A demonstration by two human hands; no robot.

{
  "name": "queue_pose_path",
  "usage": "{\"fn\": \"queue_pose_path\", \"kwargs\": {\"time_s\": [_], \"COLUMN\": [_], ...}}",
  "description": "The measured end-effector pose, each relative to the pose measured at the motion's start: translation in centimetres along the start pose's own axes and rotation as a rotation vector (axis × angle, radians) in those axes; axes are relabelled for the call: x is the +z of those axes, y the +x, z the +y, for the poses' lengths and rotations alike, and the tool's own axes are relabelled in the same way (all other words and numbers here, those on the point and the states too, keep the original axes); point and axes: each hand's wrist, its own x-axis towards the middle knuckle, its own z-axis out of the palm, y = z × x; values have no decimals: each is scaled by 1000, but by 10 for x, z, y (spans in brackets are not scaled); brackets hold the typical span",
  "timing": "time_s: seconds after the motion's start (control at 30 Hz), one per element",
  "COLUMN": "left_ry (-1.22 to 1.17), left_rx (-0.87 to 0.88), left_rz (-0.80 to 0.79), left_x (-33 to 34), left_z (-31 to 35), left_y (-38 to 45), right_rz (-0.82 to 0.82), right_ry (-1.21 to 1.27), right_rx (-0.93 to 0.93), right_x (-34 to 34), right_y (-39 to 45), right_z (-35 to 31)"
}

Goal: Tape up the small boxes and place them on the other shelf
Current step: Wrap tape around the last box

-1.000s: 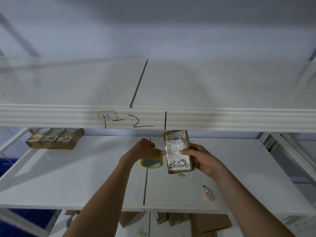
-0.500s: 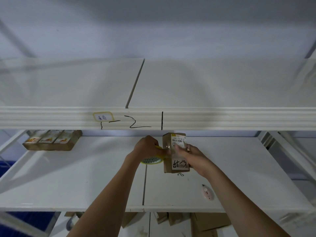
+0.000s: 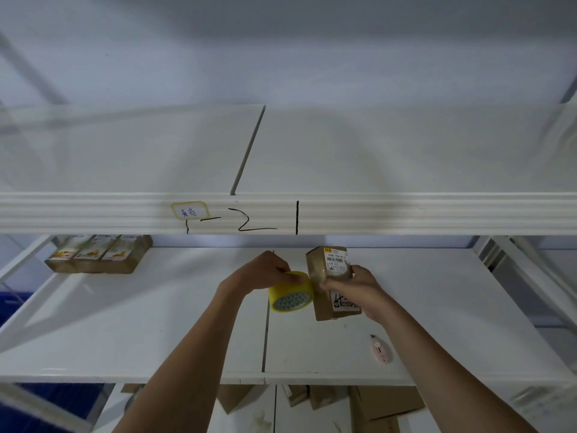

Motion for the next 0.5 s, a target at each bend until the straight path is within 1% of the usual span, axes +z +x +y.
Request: {"fn": "queue_pose_path", "kwargs": {"time_s": [0.1, 0.2, 0.23, 0.33, 0.5], "left_ry": [30, 182, 195, 163, 45], "left_rx": [-43, -101, -114, -129, -106], "left_rz": [37, 175, 184, 149, 113], "left_x": [1, 4, 5, 5, 3], "left_z": [-5, -9, -8, -4, 0], "left_y": [2, 1, 0, -2, -1], "right_rz": [-1, -6, -16, -60, -172], "right_ry": [13, 29, 31, 68, 218], "right_rx": [-18, -37, -49, -45, -37], "right_x": [-1, -4, -6, -7, -9], "right_y": [0, -4, -3, -5, -5], "right_z": [1, -6, -7, -8, -4]}}
